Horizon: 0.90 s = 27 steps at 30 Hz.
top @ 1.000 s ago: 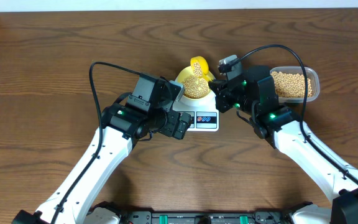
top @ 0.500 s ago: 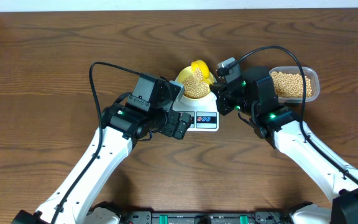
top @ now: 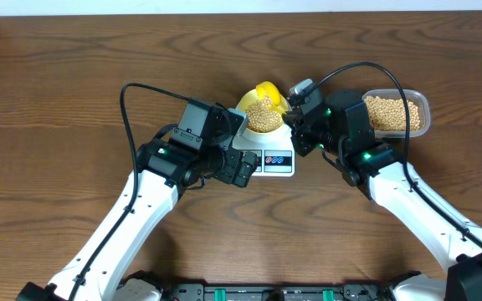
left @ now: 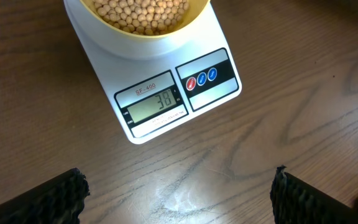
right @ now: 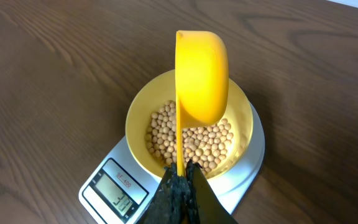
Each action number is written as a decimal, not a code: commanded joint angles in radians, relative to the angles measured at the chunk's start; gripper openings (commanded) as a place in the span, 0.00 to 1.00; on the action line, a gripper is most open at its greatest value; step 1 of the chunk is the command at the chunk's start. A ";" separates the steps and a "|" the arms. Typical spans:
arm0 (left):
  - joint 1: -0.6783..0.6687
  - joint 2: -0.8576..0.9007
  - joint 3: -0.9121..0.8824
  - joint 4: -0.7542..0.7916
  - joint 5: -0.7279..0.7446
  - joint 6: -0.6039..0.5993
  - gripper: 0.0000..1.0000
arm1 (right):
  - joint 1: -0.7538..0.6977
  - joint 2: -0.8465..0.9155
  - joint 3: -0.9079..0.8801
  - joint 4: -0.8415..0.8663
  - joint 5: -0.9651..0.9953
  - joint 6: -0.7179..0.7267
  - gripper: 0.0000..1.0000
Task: Scoop item into bowl and weigh 50g on scale
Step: 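Tip the scoop over the yellow bowl to pour soybeans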
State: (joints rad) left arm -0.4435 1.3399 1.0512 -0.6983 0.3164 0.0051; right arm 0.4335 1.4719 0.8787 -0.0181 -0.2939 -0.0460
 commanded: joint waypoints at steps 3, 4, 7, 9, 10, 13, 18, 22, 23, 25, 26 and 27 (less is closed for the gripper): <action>-0.001 0.003 -0.002 0.000 0.011 0.017 0.96 | 0.000 0.006 0.002 0.003 0.003 -0.045 0.01; -0.001 0.003 -0.002 0.001 0.011 0.017 0.96 | 0.000 0.006 0.002 0.003 0.003 -0.073 0.01; -0.001 0.003 -0.002 0.001 0.011 0.017 0.96 | 0.000 0.006 0.002 0.003 0.004 -0.153 0.01; -0.001 0.003 -0.002 0.000 0.011 0.017 0.96 | 0.000 0.006 0.002 0.003 0.004 -0.164 0.01; -0.001 0.003 -0.002 0.000 0.011 0.017 0.96 | 0.000 0.006 0.002 0.003 0.004 -0.165 0.01; -0.001 0.003 -0.002 0.001 0.011 0.017 0.96 | 0.000 0.006 0.002 0.003 0.004 -0.166 0.01; -0.001 0.003 -0.002 0.000 0.011 0.017 0.96 | 0.000 0.006 0.002 0.003 0.003 -0.208 0.01; -0.001 0.003 -0.002 0.000 0.011 0.017 0.96 | 0.000 0.006 0.002 0.003 0.004 -0.263 0.01; -0.001 0.003 -0.002 0.000 0.011 0.017 0.96 | 0.000 0.006 0.002 0.003 0.003 -0.270 0.01; -0.001 0.003 -0.002 0.001 0.011 0.017 0.96 | 0.000 0.006 0.002 0.003 0.004 -0.270 0.01; -0.001 0.003 -0.002 0.000 0.011 0.017 0.96 | 0.000 0.006 0.002 0.003 0.004 -0.270 0.01; -0.001 0.003 -0.002 0.000 0.011 0.017 0.96 | 0.000 0.006 0.002 0.003 0.003 -0.269 0.01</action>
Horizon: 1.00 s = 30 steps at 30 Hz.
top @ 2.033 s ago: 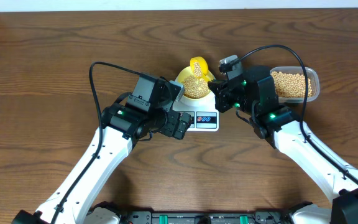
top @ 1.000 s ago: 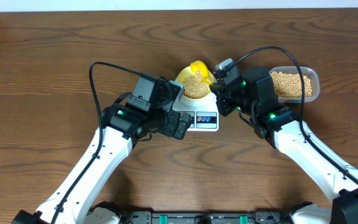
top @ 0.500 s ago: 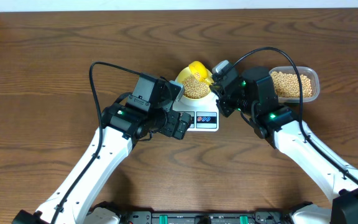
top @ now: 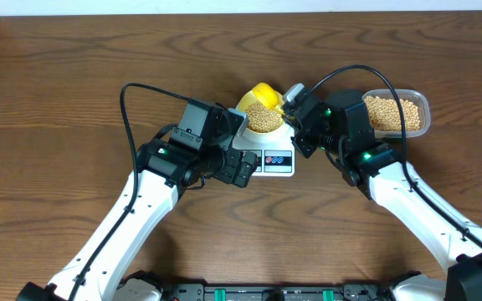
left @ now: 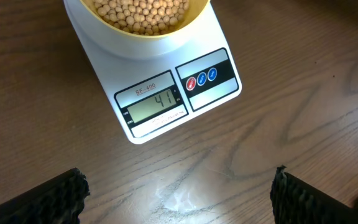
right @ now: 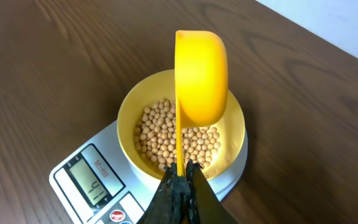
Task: Scoop item into bowl and weigh 50g on scale
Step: 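Tip the scoop over the yellow bowl to pour soybeans, then carry the empty scoop back right into the soybean tub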
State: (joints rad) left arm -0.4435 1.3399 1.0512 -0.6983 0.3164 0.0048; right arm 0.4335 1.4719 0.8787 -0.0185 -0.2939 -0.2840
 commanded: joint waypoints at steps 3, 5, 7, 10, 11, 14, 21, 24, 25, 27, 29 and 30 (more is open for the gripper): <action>-0.001 0.003 -0.002 0.000 0.011 0.018 0.96 | 0.000 0.006 0.002 0.003 0.003 -0.031 0.01; -0.001 0.003 -0.002 0.000 0.011 0.018 0.96 | 0.000 0.006 0.002 0.003 0.003 -0.025 0.01; -0.001 0.003 -0.002 0.001 0.011 0.018 0.96 | 0.000 0.006 0.002 0.005 0.003 0.027 0.01; -0.001 0.003 -0.002 0.001 0.011 0.018 0.96 | 0.000 0.005 0.002 0.022 0.003 0.156 0.01; -0.001 0.003 -0.002 0.000 0.011 0.018 0.96 | 0.000 0.005 0.002 0.033 0.003 0.198 0.01; -0.001 0.003 -0.002 0.000 0.011 0.018 0.96 | -0.001 0.005 0.002 0.098 -0.039 0.301 0.01; -0.001 0.003 -0.002 0.000 0.011 0.018 0.96 | -0.024 -0.019 0.002 0.225 -0.086 0.459 0.01; -0.001 0.003 -0.002 0.000 0.011 0.018 0.96 | -0.095 -0.068 0.002 0.239 -0.086 0.564 0.01; -0.001 0.003 -0.002 0.000 0.011 0.018 0.96 | -0.114 -0.080 0.002 0.237 -0.085 0.564 0.01; -0.001 0.003 -0.002 0.001 0.011 0.018 0.96 | -0.172 -0.112 0.002 0.227 -0.086 0.564 0.01; -0.001 0.003 -0.002 0.000 0.011 0.018 0.96 | -0.242 -0.143 0.002 0.197 -0.086 0.563 0.01; -0.001 0.003 -0.002 0.000 0.011 0.018 0.96 | -0.272 -0.153 0.002 0.177 -0.086 0.560 0.01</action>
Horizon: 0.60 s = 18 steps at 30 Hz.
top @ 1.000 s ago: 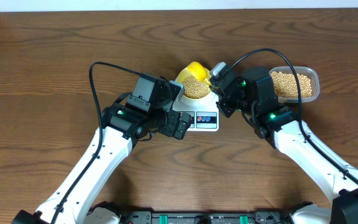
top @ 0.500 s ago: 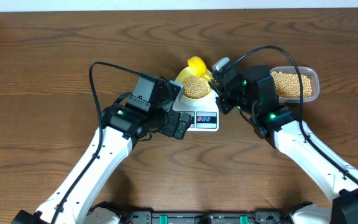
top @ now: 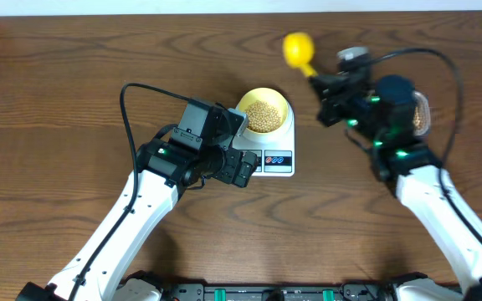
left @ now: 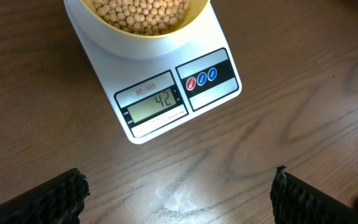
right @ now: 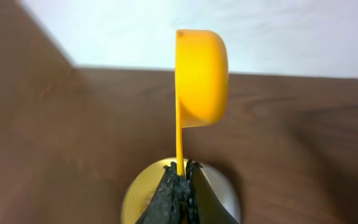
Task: Scoop item into bowl and weigh 50g on scale
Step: 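Carry the empty scoop back right into the soybean tub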
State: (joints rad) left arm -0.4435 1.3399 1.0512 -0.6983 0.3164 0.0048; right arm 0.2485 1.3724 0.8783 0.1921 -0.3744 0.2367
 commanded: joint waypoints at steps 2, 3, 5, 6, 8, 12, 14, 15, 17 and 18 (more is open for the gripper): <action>-0.001 0.003 -0.002 0.001 0.011 0.018 0.96 | -0.147 -0.064 0.002 -0.092 -0.005 0.029 0.01; -0.001 0.003 -0.002 0.000 0.011 0.018 0.96 | -0.172 -0.064 0.002 -0.121 -0.001 0.027 0.01; -0.001 0.003 -0.002 0.001 0.011 0.018 0.96 | -0.231 -0.063 0.002 -0.196 0.006 0.024 0.01; -0.001 0.003 -0.002 0.001 0.011 0.018 0.96 | -0.256 -0.063 0.002 -0.227 0.006 0.023 0.01; -0.001 0.003 -0.002 0.001 0.011 0.018 0.96 | -0.303 -0.063 0.002 -0.275 0.006 0.000 0.01; -0.001 0.003 -0.002 0.000 0.011 0.018 0.96 | -0.373 -0.063 0.002 -0.351 0.006 -0.071 0.01; -0.001 0.003 -0.002 0.000 0.011 0.018 0.96 | -0.392 -0.063 0.002 -0.368 0.005 -0.096 0.01; -0.001 0.003 -0.002 0.000 0.011 0.018 0.96 | -0.398 -0.063 0.002 -0.374 0.006 -0.111 0.01; -0.001 0.003 -0.002 0.000 0.011 0.018 0.96 | -0.415 -0.063 0.002 -0.398 0.006 -0.159 0.01; -0.001 0.003 -0.002 0.000 0.011 0.018 0.96 | -0.419 -0.063 0.002 -0.405 0.006 -0.170 0.01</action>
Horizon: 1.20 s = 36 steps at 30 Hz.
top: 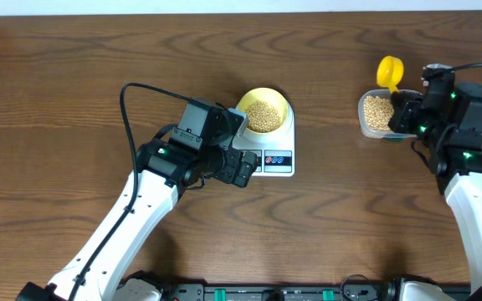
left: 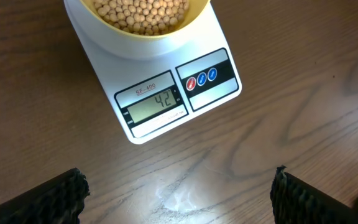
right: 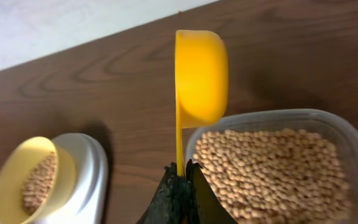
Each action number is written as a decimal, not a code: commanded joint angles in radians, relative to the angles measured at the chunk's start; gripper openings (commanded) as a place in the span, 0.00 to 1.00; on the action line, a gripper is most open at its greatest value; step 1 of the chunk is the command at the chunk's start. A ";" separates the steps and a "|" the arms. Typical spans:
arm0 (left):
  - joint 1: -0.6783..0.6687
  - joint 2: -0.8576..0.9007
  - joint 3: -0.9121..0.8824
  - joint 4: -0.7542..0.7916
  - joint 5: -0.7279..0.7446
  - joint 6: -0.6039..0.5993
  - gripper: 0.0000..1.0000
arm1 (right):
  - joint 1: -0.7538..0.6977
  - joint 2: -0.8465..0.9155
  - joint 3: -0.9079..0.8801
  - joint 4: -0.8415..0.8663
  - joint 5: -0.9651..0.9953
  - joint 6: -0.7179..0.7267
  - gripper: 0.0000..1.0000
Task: Scoop item into bowl and weigh 50g on scale
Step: 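Carry the empty scoop back right into the soybean tub, then dip the scoop into the soybeans with the right gripper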
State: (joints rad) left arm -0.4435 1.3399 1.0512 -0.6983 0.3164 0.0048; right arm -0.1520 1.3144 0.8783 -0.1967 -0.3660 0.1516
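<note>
A yellow bowl (top: 264, 113) of soybeans stands on the white scale (top: 270, 159), whose display (left: 155, 102) reads 42. My right gripper (right: 180, 167) is shut on the handle of a yellow scoop (right: 201, 78), held on its side and empty above the left rim of the clear tub of soybeans (right: 278, 165). Overhead, the scoop (top: 389, 72) shows at the tub's (top: 376, 114) far edge. My left gripper (left: 178, 186) is open over bare table just in front of the scale, with nothing between its fingers (left: 48, 196).
The brown wooden table (top: 74, 75) stretches to the left and front of the scale. A pale wall edge (right: 55, 31) runs behind the table. A black cable (top: 132, 100) loops up from the left arm.
My right gripper has carried the scoop from the far side of the table, right of the bowl, to over the tub of soybeans. The scale still reads 42. The left arm has not moved.
The scoop was tipped over the bowl with the scale at 38, then at 41. Then the scoop was lifted away behind the bowl and the display showed 42. Now the empty scoop is over the tub at the right.
</note>
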 commanded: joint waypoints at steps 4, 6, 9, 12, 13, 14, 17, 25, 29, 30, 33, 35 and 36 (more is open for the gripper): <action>-0.001 0.003 -0.002 0.000 0.011 0.018 0.96 | -0.029 -0.005 0.002 -0.033 0.002 -0.090 0.01; -0.001 0.003 -0.002 0.001 0.011 0.018 0.96 | -0.030 -0.005 0.002 -0.060 0.025 -0.090 0.01; -0.001 0.003 -0.002 0.001 0.011 0.018 0.96 | -0.030 -0.005 0.002 -0.133 0.087 -0.090 0.01; -0.001 0.003 -0.002 0.000 0.011 0.018 0.96 | -0.030 -0.005 0.002 -0.219 0.177 -0.089 0.01; -0.001 0.003 -0.002 0.000 0.011 0.018 0.96 | -0.030 -0.005 0.002 -0.220 0.185 -0.089 0.01; -0.001 0.003 -0.002 0.000 0.011 0.018 0.96 | -0.030 -0.005 0.002 -0.217 0.195 -0.090 0.01; -0.001 0.003 -0.002 0.000 0.011 0.018 0.96 | -0.030 -0.005 0.002 -0.209 0.231 -0.090 0.01; -0.001 0.003 -0.002 0.000 0.011 0.018 0.96 | -0.030 0.043 0.002 -0.210 0.230 -0.153 0.01; -0.001 0.003 -0.002 0.001 0.011 0.018 0.96 | -0.030 0.096 0.002 -0.231 0.196 -0.111 0.01; -0.001 0.003 -0.002 0.001 0.011 0.018 0.96 | -0.030 0.098 0.002 -0.230 0.195 -0.096 0.01; -0.001 0.003 -0.002 0.000 0.011 0.018 0.96 | -0.030 0.098 0.002 -0.226 0.193 -0.093 0.01; -0.001 0.003 -0.002 0.001 0.011 0.018 0.96 | -0.030 0.098 0.002 -0.232 0.162 -0.093 0.01; -0.001 0.003 -0.002 0.001 0.011 0.018 0.96 | -0.030 0.100 0.002 -0.234 0.131 -0.093 0.01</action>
State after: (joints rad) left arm -0.4435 1.3399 1.0512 -0.6983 0.3164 0.0051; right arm -0.1757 1.4147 0.8776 -0.4278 -0.1722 0.0444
